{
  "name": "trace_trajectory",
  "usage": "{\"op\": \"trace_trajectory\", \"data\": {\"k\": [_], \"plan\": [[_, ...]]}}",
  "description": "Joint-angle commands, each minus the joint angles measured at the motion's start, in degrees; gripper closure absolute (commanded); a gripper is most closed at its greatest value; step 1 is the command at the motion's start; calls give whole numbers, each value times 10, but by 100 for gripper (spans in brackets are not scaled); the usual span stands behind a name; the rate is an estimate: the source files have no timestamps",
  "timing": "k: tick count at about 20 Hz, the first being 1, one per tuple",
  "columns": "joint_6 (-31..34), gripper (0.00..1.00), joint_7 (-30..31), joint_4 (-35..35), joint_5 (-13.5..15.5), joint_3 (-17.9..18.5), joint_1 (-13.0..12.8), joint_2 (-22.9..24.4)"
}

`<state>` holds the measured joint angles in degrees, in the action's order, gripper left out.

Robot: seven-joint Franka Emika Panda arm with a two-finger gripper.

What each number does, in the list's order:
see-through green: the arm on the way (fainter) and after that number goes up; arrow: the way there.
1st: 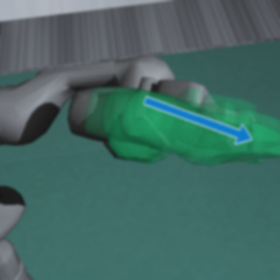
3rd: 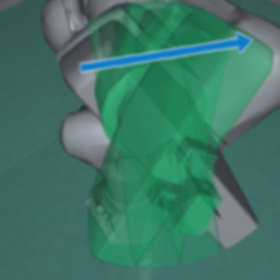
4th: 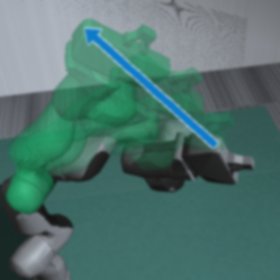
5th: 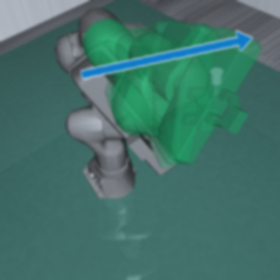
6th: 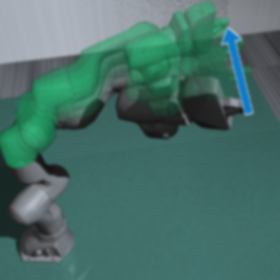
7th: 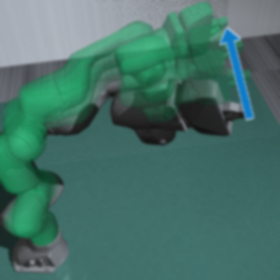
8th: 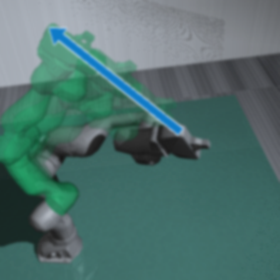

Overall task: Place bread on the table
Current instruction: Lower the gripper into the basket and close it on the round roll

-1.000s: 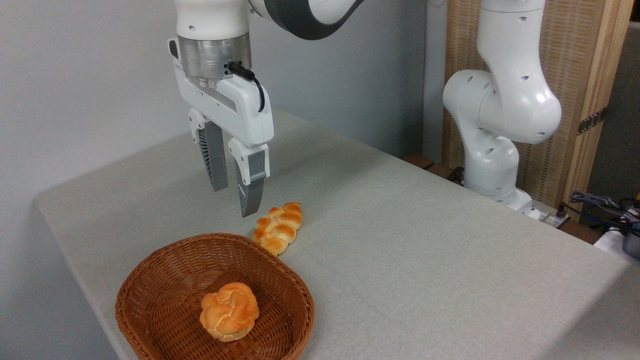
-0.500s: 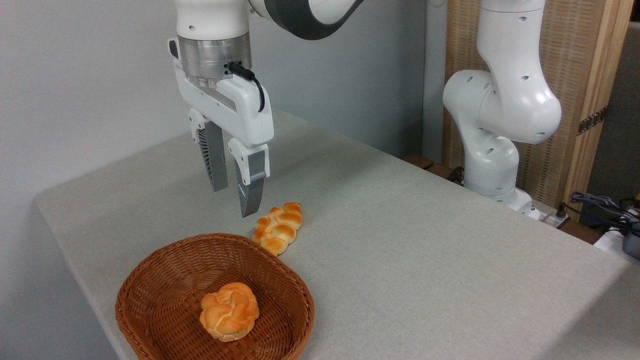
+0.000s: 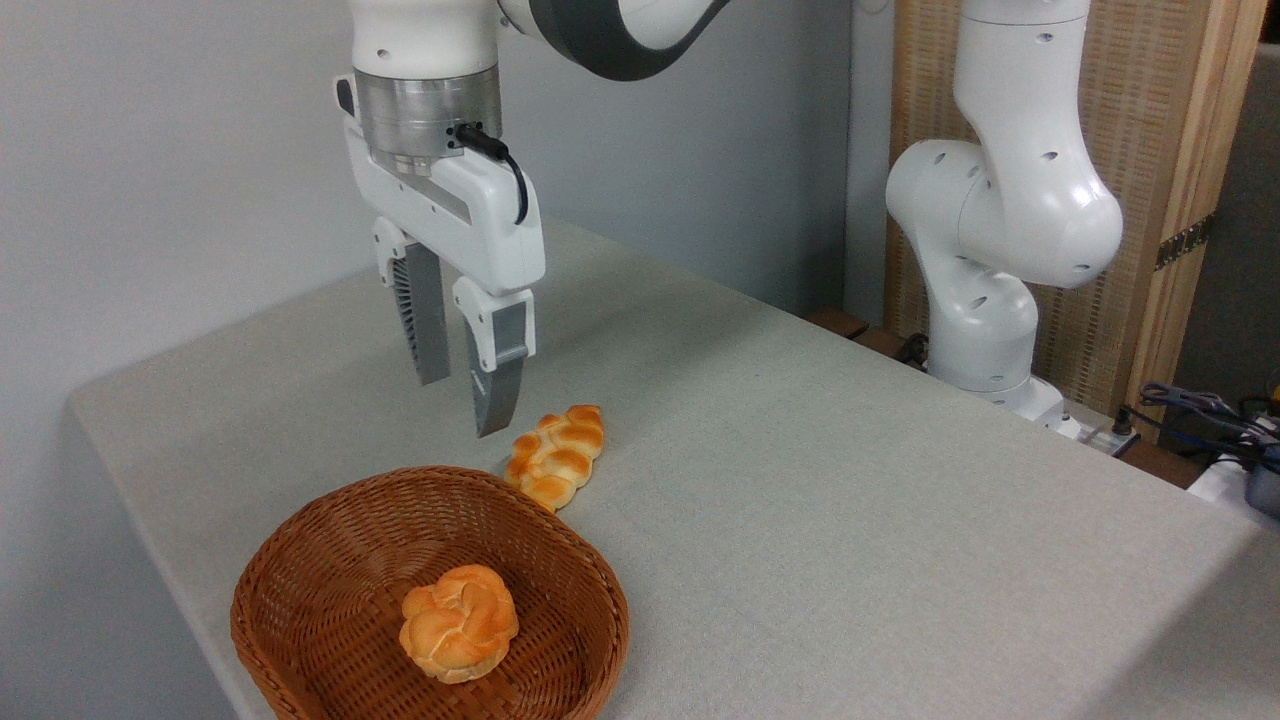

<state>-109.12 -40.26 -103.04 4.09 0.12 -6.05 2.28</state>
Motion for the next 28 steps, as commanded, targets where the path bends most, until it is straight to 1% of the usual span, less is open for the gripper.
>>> {"op": "trace_trajectory", "data": {"k": [1, 3, 5, 7, 12, 16, 21, 28], "plan": [[-38, 0, 9, -3, -6, 7, 1, -16], [-60, 0, 9, -6, -4, 22, 2, -27], [-70, 0, 8, -6, -2, 27, 1, -44], [-97, 0, 8, -6, -2, 35, 1, -62], [-127, 0, 1, -6, -7, 58, 2, -90], [-128, 0, -1, -6, -9, 59, 2, -122], [-131, 0, -1, -6, -10, 59, 1, -147], [-144, 0, -1, -6, -9, 57, -1, -161]]}}
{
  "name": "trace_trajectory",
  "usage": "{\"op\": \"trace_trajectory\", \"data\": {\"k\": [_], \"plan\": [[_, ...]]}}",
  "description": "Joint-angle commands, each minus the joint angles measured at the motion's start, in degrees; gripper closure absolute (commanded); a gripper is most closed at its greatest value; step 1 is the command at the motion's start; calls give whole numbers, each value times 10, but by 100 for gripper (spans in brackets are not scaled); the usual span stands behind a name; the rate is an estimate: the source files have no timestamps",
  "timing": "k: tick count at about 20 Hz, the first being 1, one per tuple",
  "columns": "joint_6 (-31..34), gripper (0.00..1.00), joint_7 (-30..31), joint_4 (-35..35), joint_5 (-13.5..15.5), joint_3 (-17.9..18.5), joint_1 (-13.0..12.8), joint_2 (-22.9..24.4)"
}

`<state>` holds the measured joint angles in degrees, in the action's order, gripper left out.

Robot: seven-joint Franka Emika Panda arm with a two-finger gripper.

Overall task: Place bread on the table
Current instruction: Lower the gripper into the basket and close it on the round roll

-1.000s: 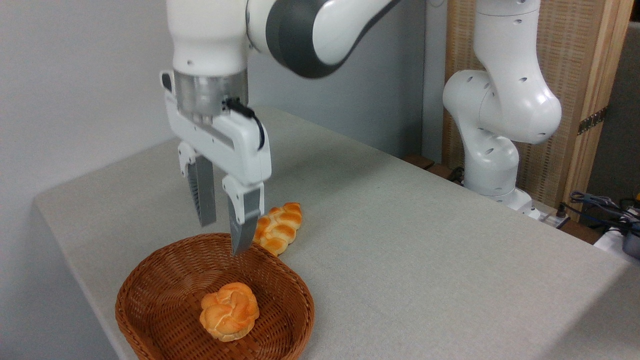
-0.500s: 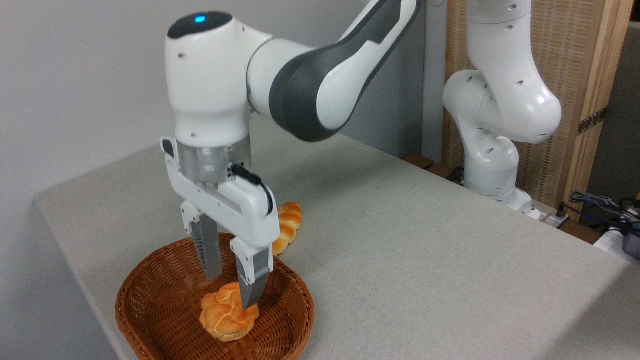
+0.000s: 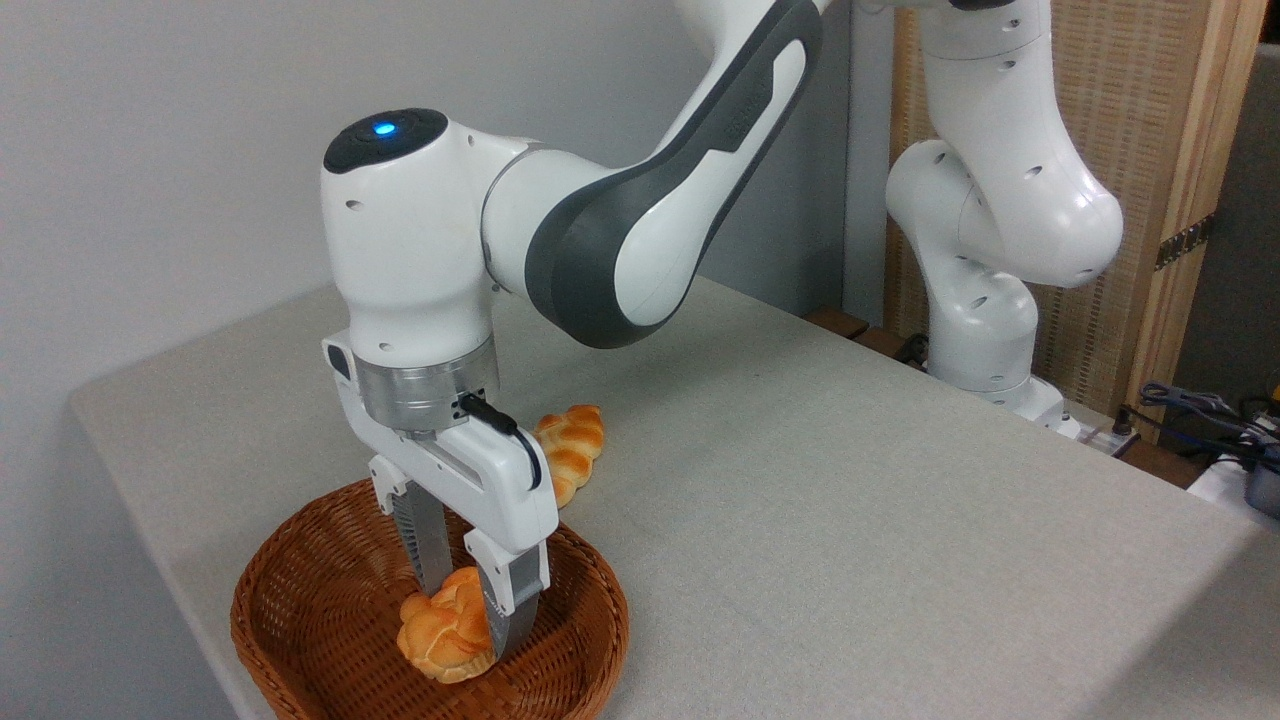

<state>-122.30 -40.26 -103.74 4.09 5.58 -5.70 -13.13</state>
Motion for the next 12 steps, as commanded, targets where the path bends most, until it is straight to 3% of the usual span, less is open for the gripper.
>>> {"op": "trace_trajectory", "data": {"k": [1, 3, 4, 5, 12], "plan": [[-15, 2, -1, 2, -10, 2, -5, -8], [-21, 28, -6, 1, -10, 0, -5, -9], [-20, 46, -16, 2, -10, 0, -5, -9], [-20, 55, -24, 1, -9, 0, -5, -8], [-19, 57, -24, 3, -8, 0, -5, -6]]}}
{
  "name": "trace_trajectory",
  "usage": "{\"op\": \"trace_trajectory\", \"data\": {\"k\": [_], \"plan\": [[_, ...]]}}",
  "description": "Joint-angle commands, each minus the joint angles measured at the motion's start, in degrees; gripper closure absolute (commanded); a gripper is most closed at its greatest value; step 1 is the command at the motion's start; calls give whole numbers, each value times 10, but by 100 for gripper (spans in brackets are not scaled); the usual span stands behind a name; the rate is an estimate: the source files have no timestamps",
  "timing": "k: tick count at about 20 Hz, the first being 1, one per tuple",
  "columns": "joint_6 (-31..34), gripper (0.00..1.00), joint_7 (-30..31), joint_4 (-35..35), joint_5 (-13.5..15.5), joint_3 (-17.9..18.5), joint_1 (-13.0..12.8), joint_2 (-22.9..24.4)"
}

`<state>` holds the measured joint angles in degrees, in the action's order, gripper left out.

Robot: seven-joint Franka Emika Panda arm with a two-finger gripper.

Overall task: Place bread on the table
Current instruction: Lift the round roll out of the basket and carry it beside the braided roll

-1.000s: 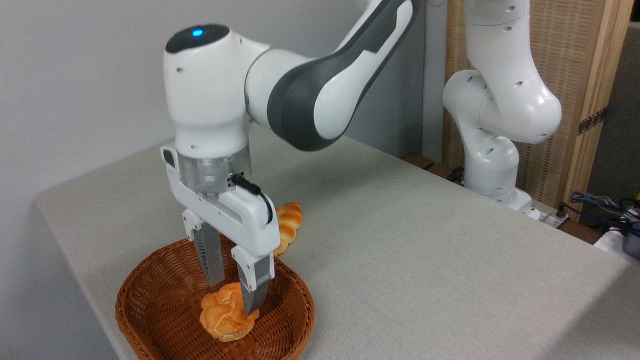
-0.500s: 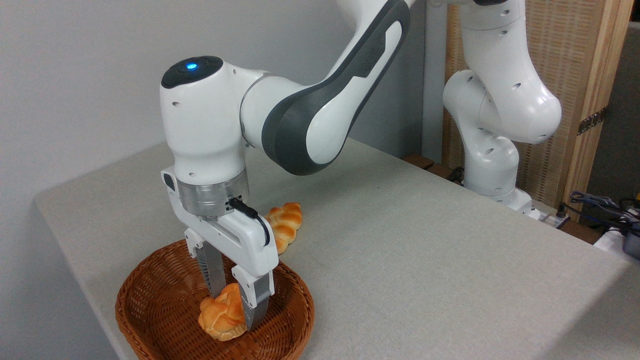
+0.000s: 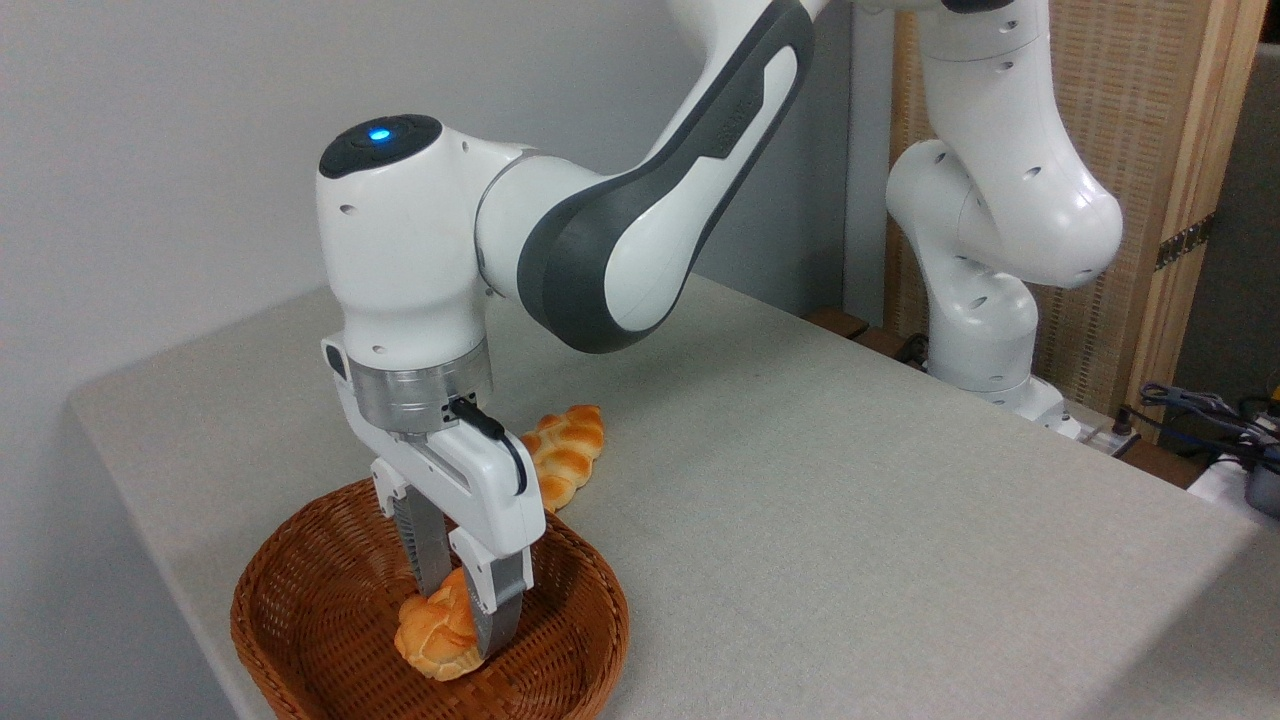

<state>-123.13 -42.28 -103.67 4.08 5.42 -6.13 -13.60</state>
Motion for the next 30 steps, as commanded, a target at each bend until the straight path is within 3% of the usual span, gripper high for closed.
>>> {"op": "trace_trajectory", "data": {"k": [1, 10, 15, 22, 27, 30], "plan": [[-11, 57, -2, 2, -8, 1, -1, 0], [-5, 58, 2, 3, -8, -1, -2, 16], [-2, 55, 6, 3, 0, -1, -4, 56], [124, 51, 15, 1, 0, -2, -6, 132], [235, 47, 12, -2, 0, -2, -6, 153], [259, 46, 12, -35, 0, -2, -7, 161]]}}
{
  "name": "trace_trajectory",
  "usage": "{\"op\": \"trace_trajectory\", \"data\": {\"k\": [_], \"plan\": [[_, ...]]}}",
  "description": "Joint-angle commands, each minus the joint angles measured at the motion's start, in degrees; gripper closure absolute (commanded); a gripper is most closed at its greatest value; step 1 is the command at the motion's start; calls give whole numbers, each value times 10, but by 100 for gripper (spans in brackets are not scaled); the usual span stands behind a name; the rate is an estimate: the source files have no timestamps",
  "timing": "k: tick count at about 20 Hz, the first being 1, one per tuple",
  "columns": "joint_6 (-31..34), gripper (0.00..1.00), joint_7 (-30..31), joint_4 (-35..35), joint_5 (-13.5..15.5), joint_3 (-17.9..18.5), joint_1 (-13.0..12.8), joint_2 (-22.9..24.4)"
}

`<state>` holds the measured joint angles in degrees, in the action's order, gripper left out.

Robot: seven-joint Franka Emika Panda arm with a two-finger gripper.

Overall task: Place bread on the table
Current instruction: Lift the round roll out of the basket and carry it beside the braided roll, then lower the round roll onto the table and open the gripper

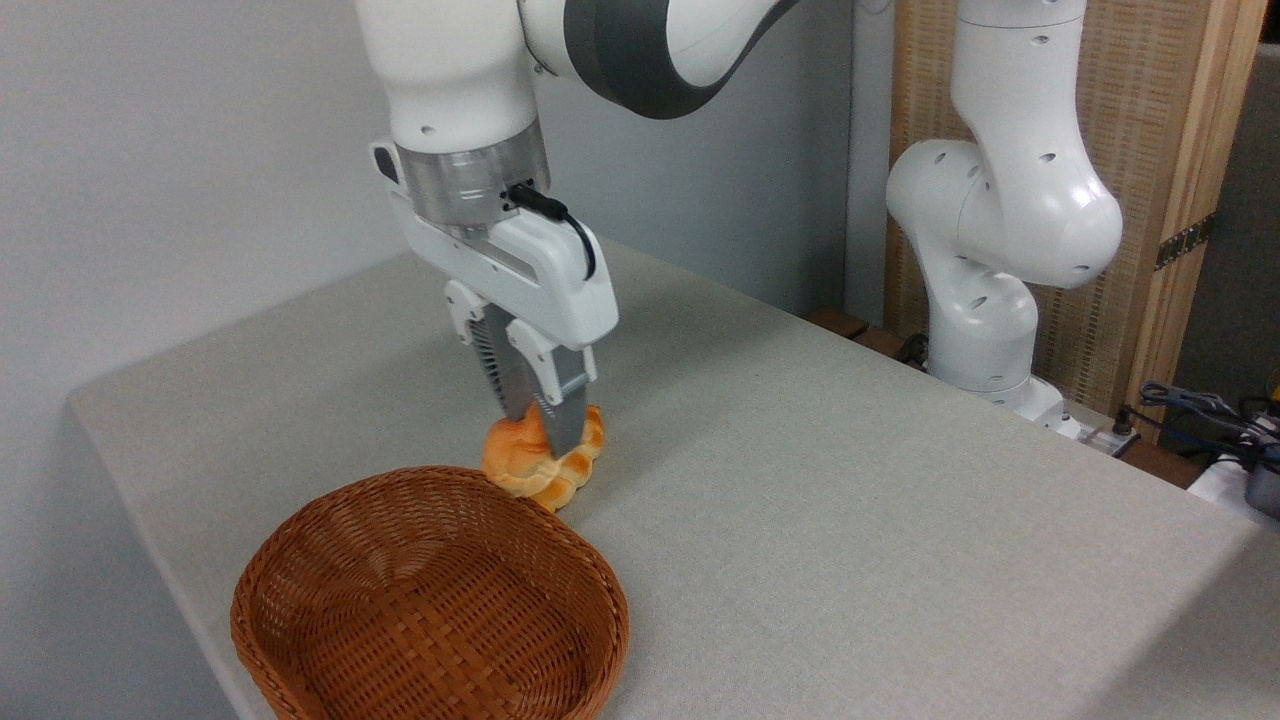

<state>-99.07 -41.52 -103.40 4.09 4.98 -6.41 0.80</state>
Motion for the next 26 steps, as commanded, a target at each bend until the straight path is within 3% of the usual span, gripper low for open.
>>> {"op": "trace_trajectory", "data": {"k": [1, 4, 6, 7, 10, 23, 26], "plan": [[19, 45, 0, -58, 0, 2, -5, 22], [18, 42, -23, -90, -2, 2, -5, 21], [13, 7, -25, -97, -4, 2, -11, 18], [13, 3, -25, -97, -6, 2, -13, 15], [6, 2, -24, -97, -9, 2, -31, 3], [0, 0, -24, -92, -9, 3, -32, 5], [-44, 0, -20, -74, -8, 2, -32, 11]]}}
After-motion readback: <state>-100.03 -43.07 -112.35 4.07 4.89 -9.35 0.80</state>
